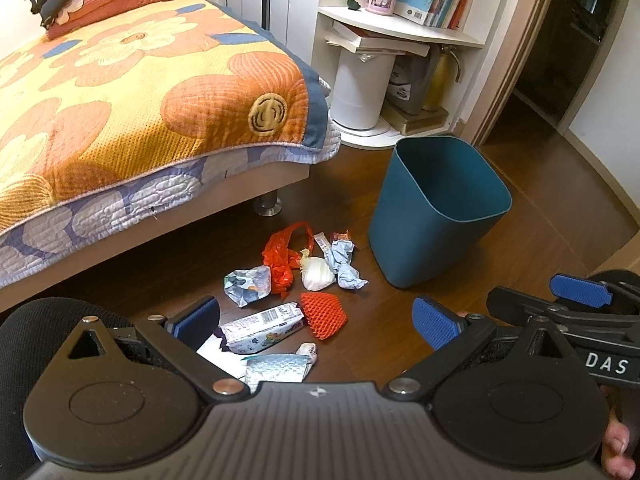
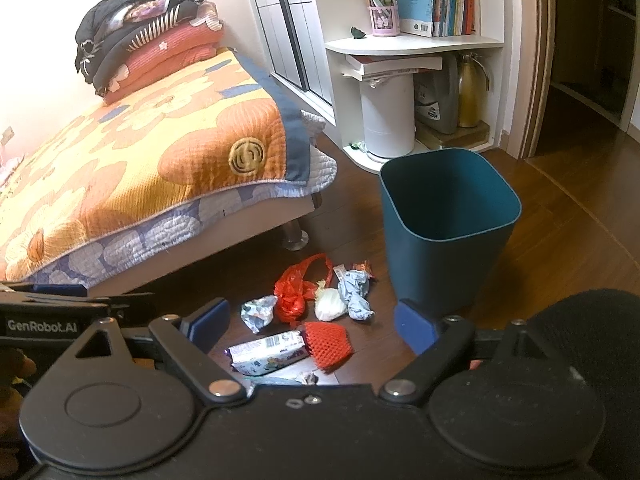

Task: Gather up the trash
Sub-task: 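Grip the teal wastebasket rim with the right tool while the left tool approaches the trash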

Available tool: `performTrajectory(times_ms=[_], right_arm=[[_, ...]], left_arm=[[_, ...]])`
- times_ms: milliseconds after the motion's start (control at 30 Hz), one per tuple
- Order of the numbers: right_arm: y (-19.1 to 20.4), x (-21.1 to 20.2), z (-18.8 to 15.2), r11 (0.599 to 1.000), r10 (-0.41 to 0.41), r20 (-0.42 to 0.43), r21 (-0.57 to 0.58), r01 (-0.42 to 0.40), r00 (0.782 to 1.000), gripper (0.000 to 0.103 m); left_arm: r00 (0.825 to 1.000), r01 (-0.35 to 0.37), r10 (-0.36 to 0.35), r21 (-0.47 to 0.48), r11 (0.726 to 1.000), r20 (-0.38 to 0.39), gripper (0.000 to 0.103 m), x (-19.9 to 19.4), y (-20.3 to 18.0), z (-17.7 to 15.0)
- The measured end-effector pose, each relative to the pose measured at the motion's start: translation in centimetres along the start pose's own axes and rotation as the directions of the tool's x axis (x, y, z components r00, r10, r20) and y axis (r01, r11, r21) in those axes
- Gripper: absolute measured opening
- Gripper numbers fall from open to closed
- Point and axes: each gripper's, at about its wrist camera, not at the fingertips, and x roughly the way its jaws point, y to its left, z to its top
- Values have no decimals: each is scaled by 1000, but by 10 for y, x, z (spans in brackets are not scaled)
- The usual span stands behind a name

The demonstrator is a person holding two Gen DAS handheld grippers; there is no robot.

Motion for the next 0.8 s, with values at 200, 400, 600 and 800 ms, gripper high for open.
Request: performTrajectory(times_ms=[200, 400, 600, 800], right_arm=[[-6, 12, 15, 998, 11, 50, -59, -8, 999, 96], [-33, 32, 41, 1000, 5, 136, -25, -2, 991, 103], [-67, 72, 77, 1000, -3, 68, 22, 2, 998, 103], [-84, 116, 99, 999, -36, 40, 29, 35, 999, 94]], left_arm=[[1000, -1, 1, 0, 1000, 8, 103, 21, -1, 20], [999, -28, 28, 4, 1000, -16, 103, 59, -3, 48], [997, -63, 62, -21, 998, -47, 103, 100, 8, 71], [989, -128, 125, -44, 991, -74, 103, 140, 20, 89]])
